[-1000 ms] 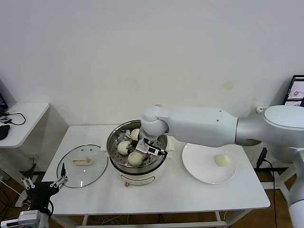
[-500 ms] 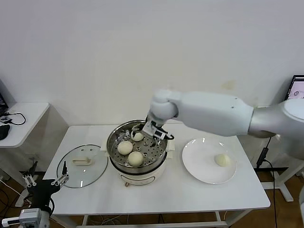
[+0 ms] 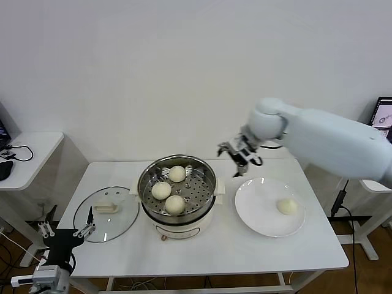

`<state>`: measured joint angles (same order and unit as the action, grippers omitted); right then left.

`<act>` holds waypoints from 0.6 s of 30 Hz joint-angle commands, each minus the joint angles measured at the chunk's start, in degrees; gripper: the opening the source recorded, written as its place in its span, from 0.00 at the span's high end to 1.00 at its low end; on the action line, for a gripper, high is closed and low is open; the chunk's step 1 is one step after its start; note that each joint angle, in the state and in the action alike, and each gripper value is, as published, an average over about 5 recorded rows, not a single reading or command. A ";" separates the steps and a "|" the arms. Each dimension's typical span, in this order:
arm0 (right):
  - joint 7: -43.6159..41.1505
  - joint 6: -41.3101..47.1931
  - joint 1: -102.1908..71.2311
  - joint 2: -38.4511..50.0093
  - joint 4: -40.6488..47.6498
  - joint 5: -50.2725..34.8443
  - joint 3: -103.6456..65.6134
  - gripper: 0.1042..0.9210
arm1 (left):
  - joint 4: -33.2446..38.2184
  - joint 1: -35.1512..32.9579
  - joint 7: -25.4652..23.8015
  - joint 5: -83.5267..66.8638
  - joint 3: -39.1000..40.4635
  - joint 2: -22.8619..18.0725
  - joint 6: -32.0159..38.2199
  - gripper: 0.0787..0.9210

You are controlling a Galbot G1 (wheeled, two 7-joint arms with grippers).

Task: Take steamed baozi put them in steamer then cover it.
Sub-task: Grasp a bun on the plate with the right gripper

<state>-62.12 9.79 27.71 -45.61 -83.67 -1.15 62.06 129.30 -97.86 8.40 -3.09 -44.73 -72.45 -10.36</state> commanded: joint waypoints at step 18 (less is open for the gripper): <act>-1.85 2.11 -40.17 13.01 12.22 19.04 -34.26 0.12 | -1.01 -0.44 -0.09 0.84 1.53 0.24 -0.02 0.12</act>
<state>-63.85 11.53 0.89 -33.80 -76.03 12.81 39.05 128.33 -98.28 8.32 -2.29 -43.42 -72.27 -10.40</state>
